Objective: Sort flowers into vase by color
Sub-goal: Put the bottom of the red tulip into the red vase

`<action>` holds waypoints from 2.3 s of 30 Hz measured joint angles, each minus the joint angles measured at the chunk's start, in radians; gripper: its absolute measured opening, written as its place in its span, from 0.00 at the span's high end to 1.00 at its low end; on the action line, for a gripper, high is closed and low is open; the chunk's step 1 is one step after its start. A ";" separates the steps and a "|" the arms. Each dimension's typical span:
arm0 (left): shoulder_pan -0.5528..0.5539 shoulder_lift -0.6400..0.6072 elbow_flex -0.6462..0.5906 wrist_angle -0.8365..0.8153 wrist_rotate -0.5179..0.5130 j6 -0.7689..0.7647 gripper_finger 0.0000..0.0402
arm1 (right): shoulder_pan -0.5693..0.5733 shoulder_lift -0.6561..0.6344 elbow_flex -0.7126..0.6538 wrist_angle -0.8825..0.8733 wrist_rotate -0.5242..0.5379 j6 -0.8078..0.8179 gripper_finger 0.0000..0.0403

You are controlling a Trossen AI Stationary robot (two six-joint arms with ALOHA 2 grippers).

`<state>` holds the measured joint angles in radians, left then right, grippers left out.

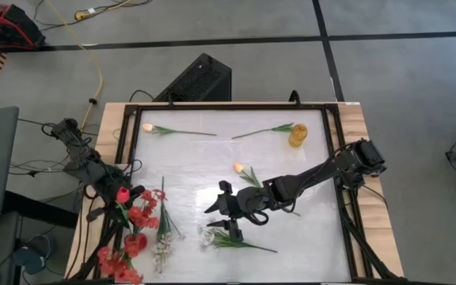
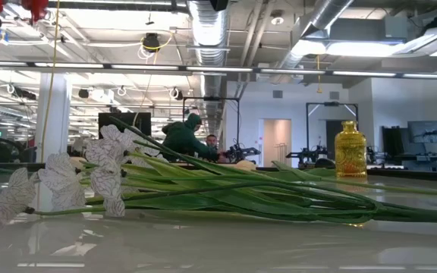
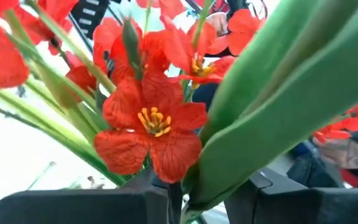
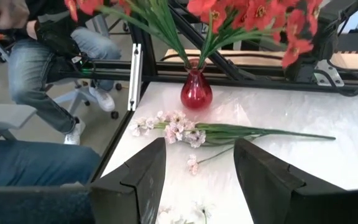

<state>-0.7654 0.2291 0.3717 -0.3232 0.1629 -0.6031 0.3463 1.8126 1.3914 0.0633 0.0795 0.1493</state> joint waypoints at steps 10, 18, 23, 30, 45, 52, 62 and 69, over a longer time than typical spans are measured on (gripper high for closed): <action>0.000 0.000 0.000 -0.001 0.015 -0.038 0.67 | -0.003 0.000 0.000 -0.014 0.000 0.000 0.47; 0.000 0.000 0.000 -0.104 0.085 -0.097 0.64 | -0.016 0.000 0.000 -0.013 0.000 0.000 0.47; 0.000 0.000 0.000 -0.172 0.087 -0.100 0.64 | -0.021 0.000 0.000 -0.013 0.000 0.000 0.47; 0.000 0.000 0.000 -0.246 0.119 -0.132 0.64 | -0.021 0.000 0.000 -0.013 0.000 0.000 0.47; 0.000 0.000 0.000 -0.486 0.154 -0.376 0.64 | -0.021 0.000 0.000 -0.013 0.000 -0.001 0.47; 0.000 0.000 0.004 -0.474 0.163 -0.382 0.64 | -0.021 0.000 0.000 -0.014 0.000 -0.001 0.47; 0.000 0.000 0.091 -0.473 0.101 -0.298 0.64 | -0.021 0.000 0.000 -0.017 -0.001 -0.001 0.47; 0.000 0.000 0.155 -0.511 0.067 -0.290 0.64 | -0.021 0.000 0.000 -0.019 -0.002 -0.001 0.47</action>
<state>-0.7654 0.2291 0.5269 -0.8339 0.2297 -0.8927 0.3248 1.8126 1.3914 0.0444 0.0774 0.1482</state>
